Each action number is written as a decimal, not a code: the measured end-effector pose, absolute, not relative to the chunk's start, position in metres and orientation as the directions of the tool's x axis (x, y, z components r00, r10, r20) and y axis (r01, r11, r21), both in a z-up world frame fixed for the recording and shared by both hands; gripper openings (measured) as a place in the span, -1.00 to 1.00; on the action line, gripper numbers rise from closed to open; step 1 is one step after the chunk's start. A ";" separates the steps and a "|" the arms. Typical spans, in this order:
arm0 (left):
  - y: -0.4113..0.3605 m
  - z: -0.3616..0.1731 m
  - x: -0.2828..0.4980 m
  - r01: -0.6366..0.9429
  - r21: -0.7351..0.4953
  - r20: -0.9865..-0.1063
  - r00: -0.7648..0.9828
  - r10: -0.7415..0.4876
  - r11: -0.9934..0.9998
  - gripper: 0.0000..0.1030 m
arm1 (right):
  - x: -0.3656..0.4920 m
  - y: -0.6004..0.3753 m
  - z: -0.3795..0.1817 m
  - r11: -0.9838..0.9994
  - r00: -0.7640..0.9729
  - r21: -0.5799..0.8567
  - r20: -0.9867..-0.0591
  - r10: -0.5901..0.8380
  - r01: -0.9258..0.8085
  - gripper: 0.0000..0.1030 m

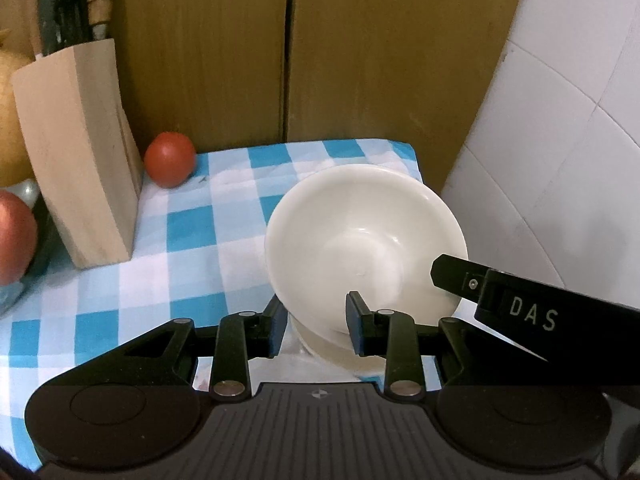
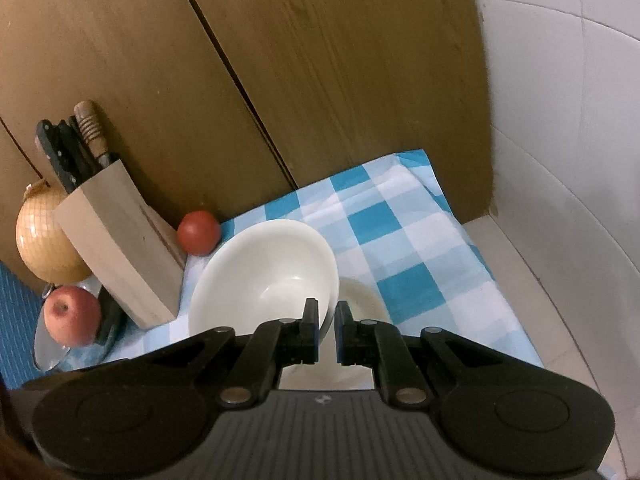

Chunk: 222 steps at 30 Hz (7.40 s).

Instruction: Organize plates and bowls

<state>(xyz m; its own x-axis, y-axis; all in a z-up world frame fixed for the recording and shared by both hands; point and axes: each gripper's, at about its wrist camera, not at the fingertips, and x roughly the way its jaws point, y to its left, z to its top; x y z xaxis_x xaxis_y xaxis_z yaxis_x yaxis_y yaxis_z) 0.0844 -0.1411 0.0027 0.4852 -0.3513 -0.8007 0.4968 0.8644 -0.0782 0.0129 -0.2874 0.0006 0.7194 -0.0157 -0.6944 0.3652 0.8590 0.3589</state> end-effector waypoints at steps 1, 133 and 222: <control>-0.140 0.002 0.082 0.497 -0.080 -0.801 0.483 -0.352 0.864 -0.24 | 0.011 -0.286 0.000 0.860 0.717 0.356 -0.697 -0.016 0.366 -0.81; -0.176 -0.029 0.054 0.563 -0.067 -0.805 0.458 -0.378 0.824 -0.32 | -0.015 -0.321 -0.022 0.821 0.670 0.382 -0.742 -0.001 0.424 -0.77; -0.055 -0.032 0.005 0.496 -0.031 -0.857 0.433 -0.278 0.868 -0.19 | -0.056 -0.202 -0.030 0.911 0.625 0.345 -0.769 0.136 0.226 -0.62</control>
